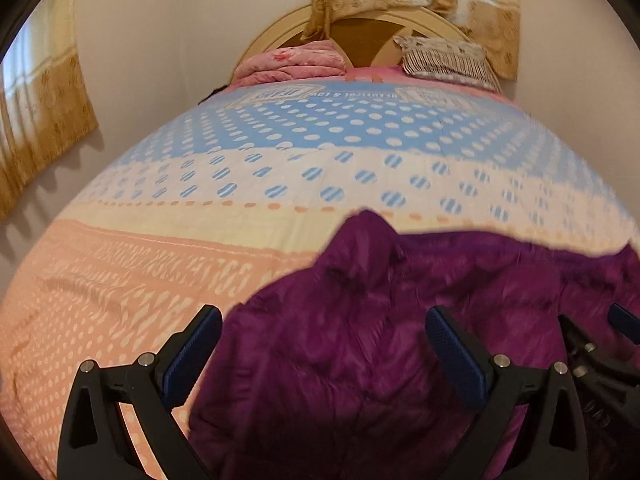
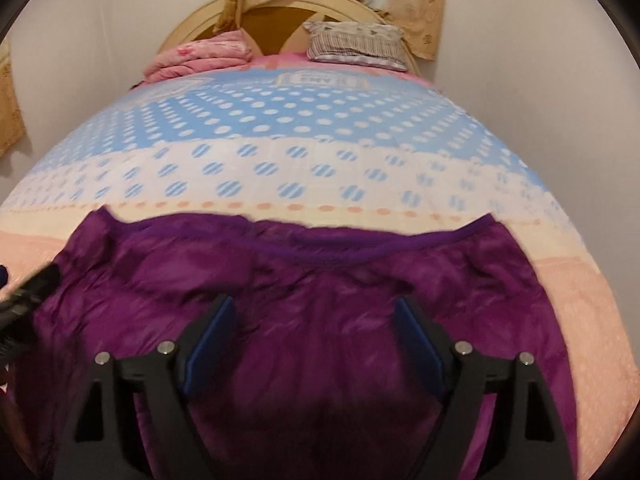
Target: Fold large clothes
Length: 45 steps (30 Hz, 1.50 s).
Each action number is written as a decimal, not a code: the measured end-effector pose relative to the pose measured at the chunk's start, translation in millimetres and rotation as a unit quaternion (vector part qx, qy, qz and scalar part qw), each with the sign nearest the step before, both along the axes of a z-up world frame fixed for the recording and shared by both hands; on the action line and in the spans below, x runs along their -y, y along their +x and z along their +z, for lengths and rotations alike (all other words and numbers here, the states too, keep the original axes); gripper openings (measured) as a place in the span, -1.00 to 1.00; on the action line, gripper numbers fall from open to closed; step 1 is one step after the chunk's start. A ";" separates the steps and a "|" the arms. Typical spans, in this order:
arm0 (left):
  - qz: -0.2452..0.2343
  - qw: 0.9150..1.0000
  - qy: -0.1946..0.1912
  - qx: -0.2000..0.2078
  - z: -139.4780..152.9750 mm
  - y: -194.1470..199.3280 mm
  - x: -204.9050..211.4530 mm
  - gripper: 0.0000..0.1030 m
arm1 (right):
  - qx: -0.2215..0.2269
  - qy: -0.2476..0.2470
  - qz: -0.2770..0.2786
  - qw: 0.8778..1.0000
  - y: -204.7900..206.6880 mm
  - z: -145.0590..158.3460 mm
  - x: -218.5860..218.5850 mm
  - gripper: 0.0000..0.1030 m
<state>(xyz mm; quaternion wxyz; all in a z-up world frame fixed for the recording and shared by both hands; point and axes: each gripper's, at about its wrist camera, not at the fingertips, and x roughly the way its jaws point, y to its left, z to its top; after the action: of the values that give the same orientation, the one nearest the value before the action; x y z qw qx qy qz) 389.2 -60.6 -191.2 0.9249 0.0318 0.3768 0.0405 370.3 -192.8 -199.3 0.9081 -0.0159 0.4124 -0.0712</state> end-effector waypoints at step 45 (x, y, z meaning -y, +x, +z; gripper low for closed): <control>-0.017 0.995 -0.089 -0.030 -41.4 -91.8 -54.7 -0.33 | 0.009 -0.010 -0.009 1.000 -101.1 -15.9 2.0 0.98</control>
<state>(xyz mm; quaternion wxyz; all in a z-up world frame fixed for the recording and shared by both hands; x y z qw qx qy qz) 297.4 -5.9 -232.6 0.9129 -0.0434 0.4057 -0.0096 269.2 -194.9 -215.2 0.9107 -0.0209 0.4040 -0.0840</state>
